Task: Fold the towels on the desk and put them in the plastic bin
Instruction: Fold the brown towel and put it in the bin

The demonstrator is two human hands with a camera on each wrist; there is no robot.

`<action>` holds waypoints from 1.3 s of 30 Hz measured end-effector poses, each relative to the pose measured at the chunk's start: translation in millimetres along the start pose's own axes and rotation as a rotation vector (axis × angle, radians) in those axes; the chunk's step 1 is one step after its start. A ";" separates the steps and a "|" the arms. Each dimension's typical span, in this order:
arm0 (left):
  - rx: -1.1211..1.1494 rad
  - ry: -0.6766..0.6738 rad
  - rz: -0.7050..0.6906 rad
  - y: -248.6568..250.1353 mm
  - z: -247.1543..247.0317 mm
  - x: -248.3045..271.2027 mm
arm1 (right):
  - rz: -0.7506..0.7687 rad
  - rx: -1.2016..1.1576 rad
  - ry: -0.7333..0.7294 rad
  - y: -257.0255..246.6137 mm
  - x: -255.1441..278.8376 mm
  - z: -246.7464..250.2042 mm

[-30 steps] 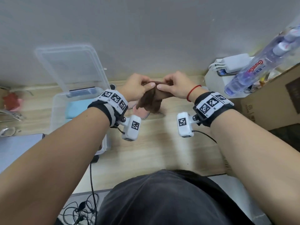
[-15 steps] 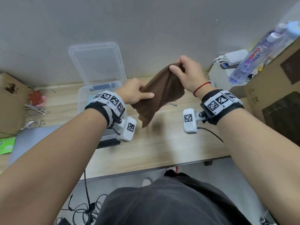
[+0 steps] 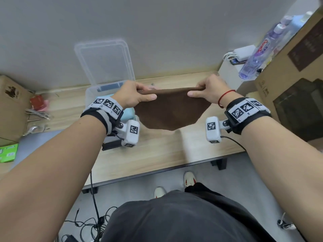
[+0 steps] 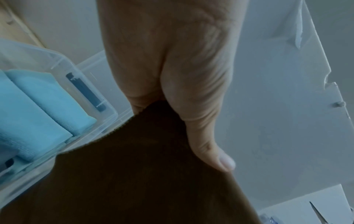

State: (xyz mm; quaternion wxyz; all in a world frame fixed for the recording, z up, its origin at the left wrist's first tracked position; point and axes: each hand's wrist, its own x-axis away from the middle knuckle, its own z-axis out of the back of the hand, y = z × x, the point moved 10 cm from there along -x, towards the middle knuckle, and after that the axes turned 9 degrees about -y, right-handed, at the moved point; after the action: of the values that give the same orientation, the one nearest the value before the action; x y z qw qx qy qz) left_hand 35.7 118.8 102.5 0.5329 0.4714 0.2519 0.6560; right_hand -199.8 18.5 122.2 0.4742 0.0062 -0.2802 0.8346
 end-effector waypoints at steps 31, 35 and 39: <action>0.238 0.188 -0.029 0.7 -21.3 -50.3 | -0.021 -0.791 0.096 101.3 -35.3 -9.9; 0.231 0.046 0.110 -65.7 -93.4 -48.0 | -0.171 -0.806 -0.062 149.7 -8.2 -98.8; 0.118 -0.113 0.204 -117.4 -156.0 -34.4 | -0.293 -0.765 -0.200 190.5 24.2 -174.0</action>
State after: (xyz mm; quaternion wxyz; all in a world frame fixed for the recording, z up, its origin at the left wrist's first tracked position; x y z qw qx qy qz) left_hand -48.9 149.2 -74.2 0.4479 0.5613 0.2105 0.6633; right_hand -320.1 45.1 -105.8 0.5265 -0.0494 -0.6106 0.5895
